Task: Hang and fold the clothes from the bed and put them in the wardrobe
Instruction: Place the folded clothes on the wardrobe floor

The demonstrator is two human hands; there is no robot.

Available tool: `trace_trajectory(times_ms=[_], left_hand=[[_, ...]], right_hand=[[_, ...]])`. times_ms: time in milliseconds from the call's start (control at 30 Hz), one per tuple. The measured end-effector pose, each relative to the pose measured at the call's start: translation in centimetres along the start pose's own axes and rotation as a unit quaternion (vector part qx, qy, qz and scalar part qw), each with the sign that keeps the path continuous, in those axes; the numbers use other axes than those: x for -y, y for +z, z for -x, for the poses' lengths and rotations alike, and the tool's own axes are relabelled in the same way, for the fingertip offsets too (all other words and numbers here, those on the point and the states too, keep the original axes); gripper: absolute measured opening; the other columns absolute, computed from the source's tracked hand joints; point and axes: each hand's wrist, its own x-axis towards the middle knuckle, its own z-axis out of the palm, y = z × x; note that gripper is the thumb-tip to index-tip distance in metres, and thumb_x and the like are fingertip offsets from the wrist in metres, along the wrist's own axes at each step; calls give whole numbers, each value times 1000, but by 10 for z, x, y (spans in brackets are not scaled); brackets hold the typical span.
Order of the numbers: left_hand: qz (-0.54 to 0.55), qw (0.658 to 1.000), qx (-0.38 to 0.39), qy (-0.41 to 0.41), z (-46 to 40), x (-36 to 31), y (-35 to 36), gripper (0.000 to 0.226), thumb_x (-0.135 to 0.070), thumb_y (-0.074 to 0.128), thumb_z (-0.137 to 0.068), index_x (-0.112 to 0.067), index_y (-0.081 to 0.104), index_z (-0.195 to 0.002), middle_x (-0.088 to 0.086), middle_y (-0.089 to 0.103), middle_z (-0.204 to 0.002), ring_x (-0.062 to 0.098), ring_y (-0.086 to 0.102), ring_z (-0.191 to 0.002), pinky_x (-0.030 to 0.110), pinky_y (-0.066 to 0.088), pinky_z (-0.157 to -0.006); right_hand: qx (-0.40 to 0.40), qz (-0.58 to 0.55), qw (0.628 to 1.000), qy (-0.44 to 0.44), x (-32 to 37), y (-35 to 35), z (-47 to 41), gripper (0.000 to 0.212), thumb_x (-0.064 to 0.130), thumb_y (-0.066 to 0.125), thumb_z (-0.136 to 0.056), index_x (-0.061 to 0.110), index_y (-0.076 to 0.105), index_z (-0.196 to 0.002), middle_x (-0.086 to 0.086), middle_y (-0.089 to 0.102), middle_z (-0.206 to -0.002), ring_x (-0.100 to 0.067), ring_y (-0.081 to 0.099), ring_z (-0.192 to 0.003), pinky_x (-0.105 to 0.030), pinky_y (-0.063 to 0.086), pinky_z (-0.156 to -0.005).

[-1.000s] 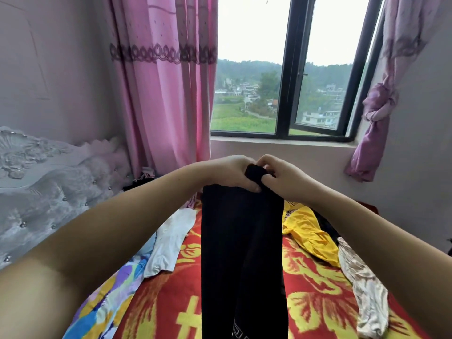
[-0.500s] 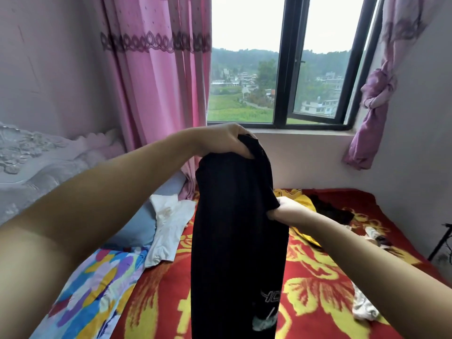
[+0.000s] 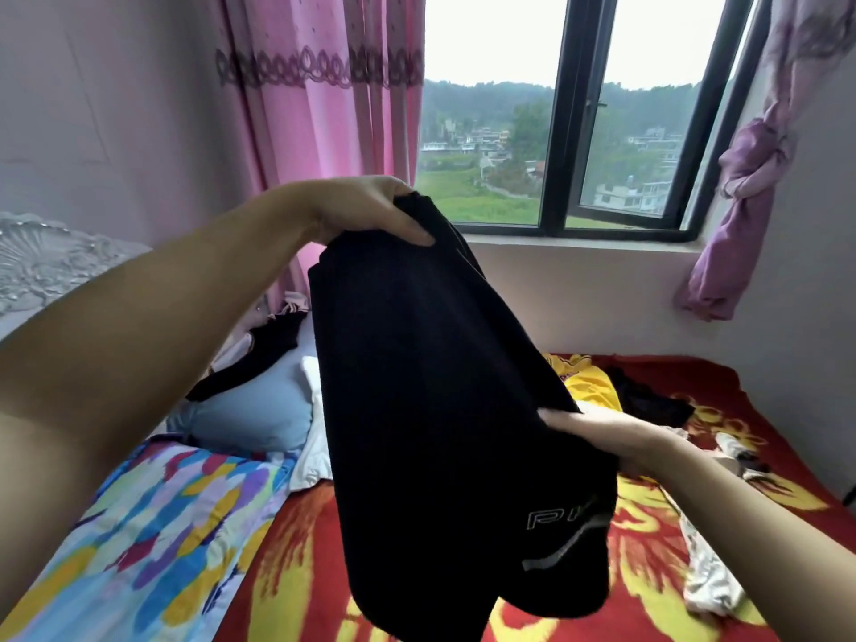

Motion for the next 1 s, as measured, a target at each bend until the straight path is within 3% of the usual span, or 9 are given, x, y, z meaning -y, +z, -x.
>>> trace_trajectory(times_ms=[167, 267, 367, 467, 533, 700, 833, 933, 1000], left_hand=[[39, 999, -2, -24, -13, 20, 7, 36, -20, 78, -73, -6, 66, -104, 5, 74, -84, 17, 72, -69, 25, 56, -55], [-42, 997, -12, -59, -33, 37, 14, 24, -23, 76, -76, -12, 70, -97, 3, 75, -85, 18, 72, -71, 26, 56, -58], [-202, 973, -73, -90, -50, 69, 18, 3, -26, 70, -84, -26, 72, -84, -5, 73, -79, 15, 69, -71, 24, 51, -61], [-206, 961, -168, -79, -66, 105, 9, 19, -23, 64, -90, -31, 66, -73, -4, 69, -79, 12, 64, -71, 22, 44, -63], [-235, 935, -258, -65, -79, 116, 3, 12, -27, 59, -92, -21, 67, -86, 1, 66, -84, 22, 62, -83, 28, 43, -69], [-188, 861, -470, 48, -108, 94, -21, 23, -28, 51, -92, -14, 68, -100, 8, 67, -88, 29, 61, -85, 25, 39, -68], [-149, 879, -416, 182, -94, 94, -8, 18, -19, 59, -87, -18, 71, -100, 5, 69, -89, 6, 61, -73, 0, 37, -67], [-284, 854, -314, 301, -70, 151, 49, 26, -18, 57, -83, -5, 72, -101, 10, 73, -90, 19, 68, -76, 11, 46, -75], [-365, 829, -215, 364, -46, 213, 108, 26, -19, 55, -84, -7, 74, -98, 6, 72, -80, 20, 67, -64, 26, 51, -56]], right_hand=[[84, 131, 979, 130, -38, -4, -11, 39, 24, 70, -69, 12, 62, -105, -1, 72, -97, -15, 69, -92, -28, 56, -77], [-23, 138, 980, 140, -61, -27, -21, 8, 18, 60, -90, 15, 63, -97, 2, 71, -88, -10, 69, -81, -27, 54, -72], [-211, 123, 967, 74, -74, -60, -30, 22, 26, 56, -96, 7, 65, -94, -10, 70, -92, -21, 65, -80, -33, 49, -74], [-321, 218, 922, -12, -60, -84, -43, 20, 27, 56, -95, 11, 64, -88, -7, 65, -83, -22, 59, -80, -33, 40, -69], [-371, 294, 880, -48, -36, -96, -52, 18, 28, 55, -96, 13, 64, -96, -11, 66, -86, -26, 60, -84, -32, 39, -70], [-488, 470, 714, -175, 27, -125, -51, 20, 28, 49, -97, 15, 59, -108, -16, 65, -103, -42, 62, -86, -44, 47, -71], [-469, 531, 670, -221, 11, -137, -33, 28, 30, 48, -94, 11, 60, -110, -15, 68, -102, -43, 65, -74, -44, 50, -63], [-392, 579, 696, -164, -56, -128, -21, 31, 10, 68, -83, 6, 63, -113, -17, 68, -100, -41, 67, -62, -47, 54, -53], [-314, 630, 699, -125, -117, -108, -19, 45, -4, 79, -67, 1, 66, -110, -17, 68, -88, -38, 62, -46, -44, 49, -38]])
